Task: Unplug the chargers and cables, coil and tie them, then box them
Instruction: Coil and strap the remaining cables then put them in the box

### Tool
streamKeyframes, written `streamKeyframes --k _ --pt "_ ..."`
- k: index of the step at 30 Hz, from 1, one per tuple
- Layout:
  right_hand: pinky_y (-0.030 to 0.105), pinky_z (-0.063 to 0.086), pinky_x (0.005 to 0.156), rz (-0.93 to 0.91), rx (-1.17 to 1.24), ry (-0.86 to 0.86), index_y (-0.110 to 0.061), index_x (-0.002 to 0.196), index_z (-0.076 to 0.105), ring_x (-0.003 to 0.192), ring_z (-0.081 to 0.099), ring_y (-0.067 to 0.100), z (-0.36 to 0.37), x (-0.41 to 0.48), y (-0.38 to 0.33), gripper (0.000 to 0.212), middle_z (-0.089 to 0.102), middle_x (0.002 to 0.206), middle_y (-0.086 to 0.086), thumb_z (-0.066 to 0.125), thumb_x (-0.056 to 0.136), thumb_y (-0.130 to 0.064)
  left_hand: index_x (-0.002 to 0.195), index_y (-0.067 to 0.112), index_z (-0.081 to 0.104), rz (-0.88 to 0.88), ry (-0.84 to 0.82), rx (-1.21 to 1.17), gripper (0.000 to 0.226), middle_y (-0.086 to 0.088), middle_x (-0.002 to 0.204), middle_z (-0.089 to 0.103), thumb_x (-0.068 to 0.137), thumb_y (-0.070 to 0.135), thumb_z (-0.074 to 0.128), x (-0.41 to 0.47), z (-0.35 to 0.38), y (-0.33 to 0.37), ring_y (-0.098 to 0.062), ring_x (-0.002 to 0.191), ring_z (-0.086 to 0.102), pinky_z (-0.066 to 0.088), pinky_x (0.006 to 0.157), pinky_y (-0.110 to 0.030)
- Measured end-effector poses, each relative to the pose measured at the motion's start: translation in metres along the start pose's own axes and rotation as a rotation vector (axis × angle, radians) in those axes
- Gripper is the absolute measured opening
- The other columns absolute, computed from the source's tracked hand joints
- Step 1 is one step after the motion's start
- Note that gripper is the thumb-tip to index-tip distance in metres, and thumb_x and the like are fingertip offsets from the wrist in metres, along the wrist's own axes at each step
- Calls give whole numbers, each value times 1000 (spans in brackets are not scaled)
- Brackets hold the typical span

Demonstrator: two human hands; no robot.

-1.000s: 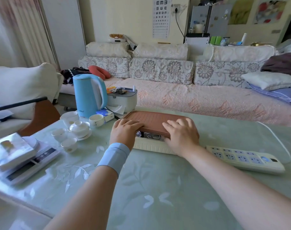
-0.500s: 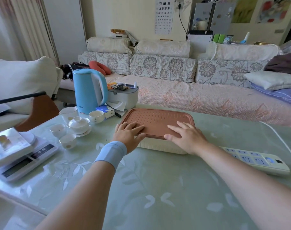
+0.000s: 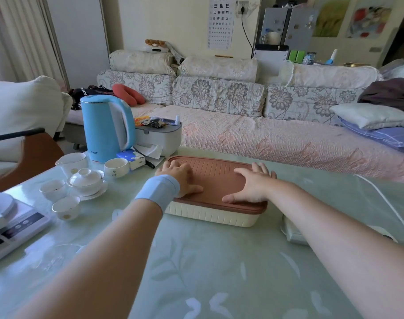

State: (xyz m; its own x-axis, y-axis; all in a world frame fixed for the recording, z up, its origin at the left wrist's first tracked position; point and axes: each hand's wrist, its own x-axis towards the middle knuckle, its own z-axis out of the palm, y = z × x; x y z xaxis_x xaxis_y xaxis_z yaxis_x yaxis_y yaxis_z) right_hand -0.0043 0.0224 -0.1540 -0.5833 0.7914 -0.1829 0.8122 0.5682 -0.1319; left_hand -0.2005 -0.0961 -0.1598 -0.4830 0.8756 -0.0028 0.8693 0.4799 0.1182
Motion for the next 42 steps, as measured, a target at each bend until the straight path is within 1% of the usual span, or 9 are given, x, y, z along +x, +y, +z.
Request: streamKeyframes --k 3,6,14,20,26,30,34,37,42 --pt "57 -10 119 -2 -26 -125 -45 153 -11 146 -30 27 -5 22 3 146 -27 160 9 62 36 -96 153 32 12 45 -151 -12 110 1 161 6 67 75 65 26 -10 -6 -27 148 2 14 117 -50" --pt "56 -5 120 -39 -40 -186 -52 148 -18 147 -28 23 -4 38 8 152 -31 160 3 57 25 -100 153 35 -7 69 -265 66 132 3 161 -13 53 84 65 56 -10 -12 -23 148 -12 7 118 -55" --pt "55 -3 121 -70 -47 -236 -50 148 -19 146 -30 24 0 51 14 155 -32 159 0 50 20 -102 152 37 -10 96 -349 110 147 6 160 -18 32 94 52 80 -1 -20 -21 148 -16 2 118 -56" --pt "48 -2 122 -55 87 -18 -39 156 -6 148 -24 18 16 24 13 142 -23 162 2 43 39 -105 155 27 2 -17 -187 -31 131 6 162 -5 54 87 60 47 0 -17 -16 149 -5 3 120 -42" --pt "50 2 122 55 210 33 -27 158 -2 146 -29 19 23 -2 3 120 -20 163 6 36 67 -95 143 29 41 -169 170 -171 95 9 157 26 68 86 47 -5 19 -17 -13 146 19 21 118 -34" --pt "46 5 121 43 202 96 -25 158 1 147 -26 14 33 -13 3 110 -18 164 1 35 75 -89 145 29 38 -134 192 -125 83 9 159 23 79 79 40 -6 25 -21 -13 146 17 18 117 -31" --pt "42 11 121 89 230 211 -24 158 9 151 -16 15 38 -10 0 103 -11 165 1 36 80 -85 146 34 36 -166 186 -175 85 16 157 24 75 82 42 -1 26 -21 -11 145 18 25 114 -32" --pt "43 16 120 147 327 242 -20 158 6 152 -6 23 41 -13 -1 96 -18 164 5 42 87 -74 141 32 45 -203 265 -198 76 8 154 33 79 76 46 -4 26 -18 -19 140 28 27 113 -34" --pt "31 30 110 194 645 247 -16 157 16 143 32 27 39 -24 -1 63 8 164 6 42 102 -32 133 18 52 -401 417 -551 60 -12 136 39 83 49 61 -24 37 -8 -30 130 32 27 110 -36"
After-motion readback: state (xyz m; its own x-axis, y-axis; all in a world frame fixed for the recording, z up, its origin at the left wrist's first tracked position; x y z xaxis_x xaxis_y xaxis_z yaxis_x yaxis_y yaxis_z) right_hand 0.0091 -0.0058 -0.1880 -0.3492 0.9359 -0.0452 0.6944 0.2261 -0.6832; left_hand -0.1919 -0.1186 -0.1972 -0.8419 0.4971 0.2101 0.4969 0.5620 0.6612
